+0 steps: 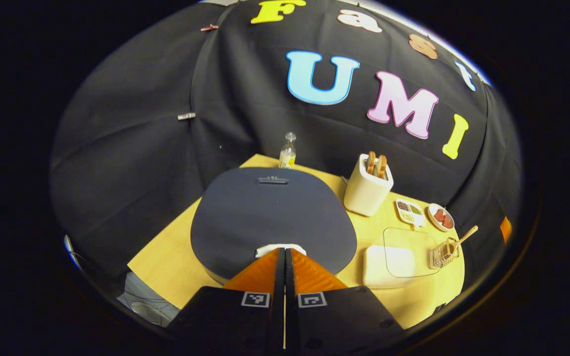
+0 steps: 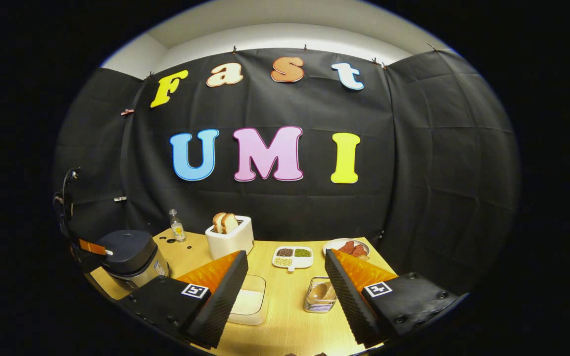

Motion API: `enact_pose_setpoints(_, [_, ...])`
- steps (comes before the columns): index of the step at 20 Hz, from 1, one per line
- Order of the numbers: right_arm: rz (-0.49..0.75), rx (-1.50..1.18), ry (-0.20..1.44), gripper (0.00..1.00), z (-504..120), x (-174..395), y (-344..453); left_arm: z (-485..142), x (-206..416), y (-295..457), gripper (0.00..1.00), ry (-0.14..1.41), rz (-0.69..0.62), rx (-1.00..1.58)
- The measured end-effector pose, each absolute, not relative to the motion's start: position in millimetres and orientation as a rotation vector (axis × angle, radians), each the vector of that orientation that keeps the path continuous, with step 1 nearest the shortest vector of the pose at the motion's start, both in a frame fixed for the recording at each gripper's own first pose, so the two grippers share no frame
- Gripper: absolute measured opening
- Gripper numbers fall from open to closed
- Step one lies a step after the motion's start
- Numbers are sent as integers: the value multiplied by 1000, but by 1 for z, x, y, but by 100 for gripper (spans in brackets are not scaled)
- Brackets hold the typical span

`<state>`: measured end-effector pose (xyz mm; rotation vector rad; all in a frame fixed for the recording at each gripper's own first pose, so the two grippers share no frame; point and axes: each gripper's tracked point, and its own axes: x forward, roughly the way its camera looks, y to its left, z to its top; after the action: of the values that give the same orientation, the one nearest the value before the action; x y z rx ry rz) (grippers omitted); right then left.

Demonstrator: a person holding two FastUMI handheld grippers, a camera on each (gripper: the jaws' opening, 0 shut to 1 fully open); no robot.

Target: Close the left gripper, press the button to open the rice cooker; take a wooden spoon from the chopstick holder with the right hand, scoop a spoonful of rice and pour it into the rice cooker, then put the wooden spoon back into the chopstick holder.

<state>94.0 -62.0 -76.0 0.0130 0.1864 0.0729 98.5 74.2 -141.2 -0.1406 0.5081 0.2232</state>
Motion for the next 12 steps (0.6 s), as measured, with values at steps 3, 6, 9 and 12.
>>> enact_pose_setpoints(3, [52,18,197,98,-80,94,-70,-82,97,75,7,337,248,-92])
enact_pose_setpoints(6, [31,13,203,98,-82,98,-81,-64,82,77,7,278,287,-102])
enact_pose_setpoints(9, [19,22,212,98,-87,104,-91,-60,73,71,10,239,302,-92])
enact_pose_setpoints(12, [8,40,240,98,-96,114,-100,-56,71,54,36,220,272,-92])
